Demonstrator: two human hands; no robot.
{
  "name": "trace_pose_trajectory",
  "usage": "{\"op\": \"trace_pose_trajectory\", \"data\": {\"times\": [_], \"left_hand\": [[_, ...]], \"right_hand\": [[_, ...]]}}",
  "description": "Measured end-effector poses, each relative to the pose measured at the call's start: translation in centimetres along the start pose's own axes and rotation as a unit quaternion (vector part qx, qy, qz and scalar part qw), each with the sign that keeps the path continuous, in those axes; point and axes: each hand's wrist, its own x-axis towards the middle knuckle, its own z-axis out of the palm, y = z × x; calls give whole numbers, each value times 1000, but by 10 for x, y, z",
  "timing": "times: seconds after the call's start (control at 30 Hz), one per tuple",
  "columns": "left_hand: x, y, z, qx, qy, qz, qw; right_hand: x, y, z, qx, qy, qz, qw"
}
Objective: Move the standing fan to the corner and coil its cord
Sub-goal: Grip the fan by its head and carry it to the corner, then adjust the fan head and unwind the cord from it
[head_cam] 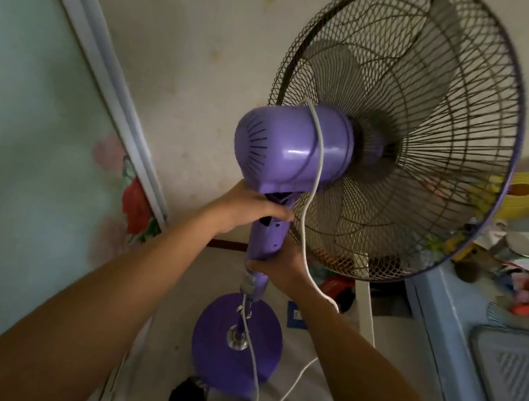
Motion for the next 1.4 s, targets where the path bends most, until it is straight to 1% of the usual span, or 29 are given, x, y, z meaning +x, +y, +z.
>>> {"op": "trace_pose_trajectory", "data": {"times": [0.1,0.3,0.5,0.57,0.7,0.8,0.87,0.93,1.0,1.07,1.1,1.17,1.23,1.27,1.33,1.4], "left_hand": [[45,-8,-11,2,-53,9,999],[102,-21,-20,-3,-135,15,991],[141,-34,-19,16,-204,13,979],[148,-36,-18,23,-221,11,975],[157,-50,-14,35,-266,-8,963],[160,-50,-11,39,-274,-14,961],[165,-48,-10,21,-282,-15,959],[165,-44,-9,0,-291,-26,956],[165,-40,-11,5,-292,-21,956],[162,-36,-19,24,-280,-9,960],[160,-37,-26,16,-265,-5,964],[154,-40,-39,-52,-222,-7,974],[146,-34,-45,-122,-187,12,975],[142,-27,-42,-138,-173,23,975],[135,-9,-31,-143,-120,27,982],[127,3,-21,-126,-48,20,991]], "right_hand": [[35,-4,6,25,33,12,999],[81,5,18,58,82,45,994],[116,25,30,117,152,64,979],[119,28,31,120,168,76,976],[126,42,37,128,173,93,972],[132,49,39,107,179,78,975],[136,49,35,99,177,72,977],[136,49,31,100,170,85,977],[135,50,28,116,176,81,974],[134,49,28,170,158,57,971],[132,46,27,170,149,58,973],[129,38,26,176,161,78,968],[124,31,23,183,183,90,962],[121,28,23,191,176,94,961],[117,21,24,230,147,87,958],[111,15,28,240,129,64,960]]}}
